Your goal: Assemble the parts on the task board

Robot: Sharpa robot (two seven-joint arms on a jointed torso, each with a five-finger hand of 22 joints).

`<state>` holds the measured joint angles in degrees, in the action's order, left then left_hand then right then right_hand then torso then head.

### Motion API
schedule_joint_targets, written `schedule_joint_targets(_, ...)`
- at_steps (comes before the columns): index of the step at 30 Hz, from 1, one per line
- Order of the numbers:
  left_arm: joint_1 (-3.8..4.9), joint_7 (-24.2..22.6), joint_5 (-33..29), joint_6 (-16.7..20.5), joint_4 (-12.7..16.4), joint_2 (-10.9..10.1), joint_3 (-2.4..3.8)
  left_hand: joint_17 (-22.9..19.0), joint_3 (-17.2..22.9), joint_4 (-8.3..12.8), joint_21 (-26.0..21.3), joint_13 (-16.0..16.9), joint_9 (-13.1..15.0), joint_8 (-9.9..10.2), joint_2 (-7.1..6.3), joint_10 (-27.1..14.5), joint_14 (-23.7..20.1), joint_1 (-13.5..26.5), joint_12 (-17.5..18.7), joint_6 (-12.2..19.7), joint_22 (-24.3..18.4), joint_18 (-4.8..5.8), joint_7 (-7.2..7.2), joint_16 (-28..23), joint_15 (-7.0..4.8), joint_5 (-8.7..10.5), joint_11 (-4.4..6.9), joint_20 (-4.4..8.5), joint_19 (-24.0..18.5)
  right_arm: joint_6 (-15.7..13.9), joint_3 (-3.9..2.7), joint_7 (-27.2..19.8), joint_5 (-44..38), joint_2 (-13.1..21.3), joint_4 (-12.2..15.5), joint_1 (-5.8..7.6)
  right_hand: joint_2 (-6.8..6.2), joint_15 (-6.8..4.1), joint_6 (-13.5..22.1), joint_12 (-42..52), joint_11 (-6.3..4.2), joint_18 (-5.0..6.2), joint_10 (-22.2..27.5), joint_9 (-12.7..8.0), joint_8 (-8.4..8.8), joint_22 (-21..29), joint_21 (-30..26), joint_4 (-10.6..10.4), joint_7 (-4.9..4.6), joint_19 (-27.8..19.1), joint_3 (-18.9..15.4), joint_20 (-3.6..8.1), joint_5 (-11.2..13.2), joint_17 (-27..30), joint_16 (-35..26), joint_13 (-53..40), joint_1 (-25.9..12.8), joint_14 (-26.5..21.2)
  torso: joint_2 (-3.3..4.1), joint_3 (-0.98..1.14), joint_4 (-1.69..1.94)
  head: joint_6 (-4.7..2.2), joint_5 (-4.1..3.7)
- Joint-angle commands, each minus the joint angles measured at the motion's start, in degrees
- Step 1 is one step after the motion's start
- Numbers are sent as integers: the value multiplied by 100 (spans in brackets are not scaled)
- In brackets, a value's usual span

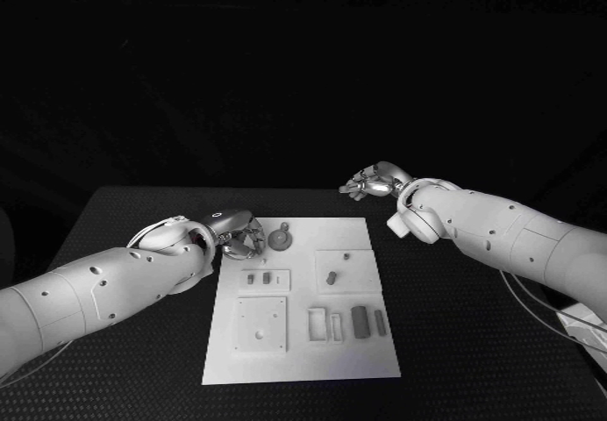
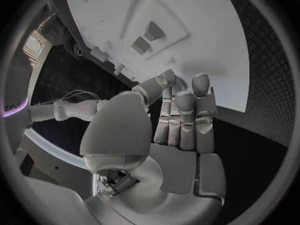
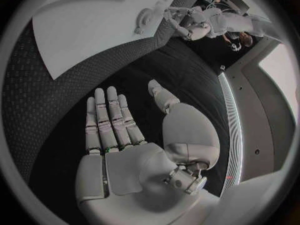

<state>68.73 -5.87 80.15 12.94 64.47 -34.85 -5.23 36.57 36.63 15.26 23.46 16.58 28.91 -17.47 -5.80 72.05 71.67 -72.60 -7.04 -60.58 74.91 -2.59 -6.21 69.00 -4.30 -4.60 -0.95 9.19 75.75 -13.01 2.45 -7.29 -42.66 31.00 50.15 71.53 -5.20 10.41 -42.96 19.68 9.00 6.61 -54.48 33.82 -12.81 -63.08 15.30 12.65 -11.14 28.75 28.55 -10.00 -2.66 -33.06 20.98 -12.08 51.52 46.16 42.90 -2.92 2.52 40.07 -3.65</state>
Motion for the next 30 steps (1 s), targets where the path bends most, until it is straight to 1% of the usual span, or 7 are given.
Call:
schedule_joint_targets(1,-38,-29,-22,-106,-3,30,-1,-6,33,7,24,200,5,-31,56,203,29,0,-19,-31,133,-274,6,30,4,-18,-127,44,-13,53,-2,-33,2,0,5,0,9,-9,36,35,-6,-73,-34,-5,-22,-6,-22,-41,-154,-48,0,-8,-5,-6,-26,9,-59,-41,0,-1,-2,6,-9)
schedule_joint_targets(4,-68,-31,-22,-130,-4,42,-1,-7,34,6,24,201,5,-30,57,203,29,1,-18,-31,133,-274,6,30,4,-18,-127,45,-13,53,-2,-33,2,2,6,0,9,-9,36,35,-6,-73,-34,-5,-22,-7,-22,-41,-154,-48,0,-8,-4,-6,-26,9,-59,-41,2,-2,2,14,-19)
schedule_joint_targets(9,-93,-35,-22,-150,14,42,-2,-8,34,5,24,202,5,-30,61,204,29,3,-16,-30,133,-273,5,30,4,-18,-128,45,-14,54,-2,-33,2,2,8,0,9,-9,36,36,-6,-73,-34,-6,-23,-8,-23,-41,-154,-48,0,-8,-4,-7,-27,11,-58,-41,-1,4,2,20,-23)
schedule_joint_targets(14,-95,-26,2,-160,17,39,-4,-8,35,5,24,204,5,-29,64,204,29,5,-13,-30,133,-272,5,30,4,-18,-128,46,-14,53,-2,-31,2,7,10,0,10,-9,37,37,-6,-73,-34,-6,-23,-10,-25,-42,-154,-48,0,-9,-5,-8,-27,13,-58,-40,1,-1,4,28,-26)
schedule_joint_targets(20,-96,-18,3,-189,16,36,-5,-10,36,6,25,206,5,-27,66,204,29,7,-10,-28,133,-270,4,31,4,-17,-128,47,-16,56,-2,-30,2,7,11,0,10,-9,37,38,-6,-72,-34,-7,-24,-12,-26,-42,-154,-47,0,-9,-4,-9,-28,14,-58,-40,-1,-1,2,26,-26)
schedule_joint_targets(30,-98,5,18,-267,-7,50,-8,-11,37,8,25,209,5,-26,71,205,28,7,-5,-27,132,-269,4,31,4,-17,-127,49,-17,56,-2,-30,2,4,9,0,11,-9,37,39,-6,-71,-34,-8,-25,-14,-28,-42,-153,-47,0,-9,-5,-11,-29,18,-57,-40,-1,-2,4,41,-29)
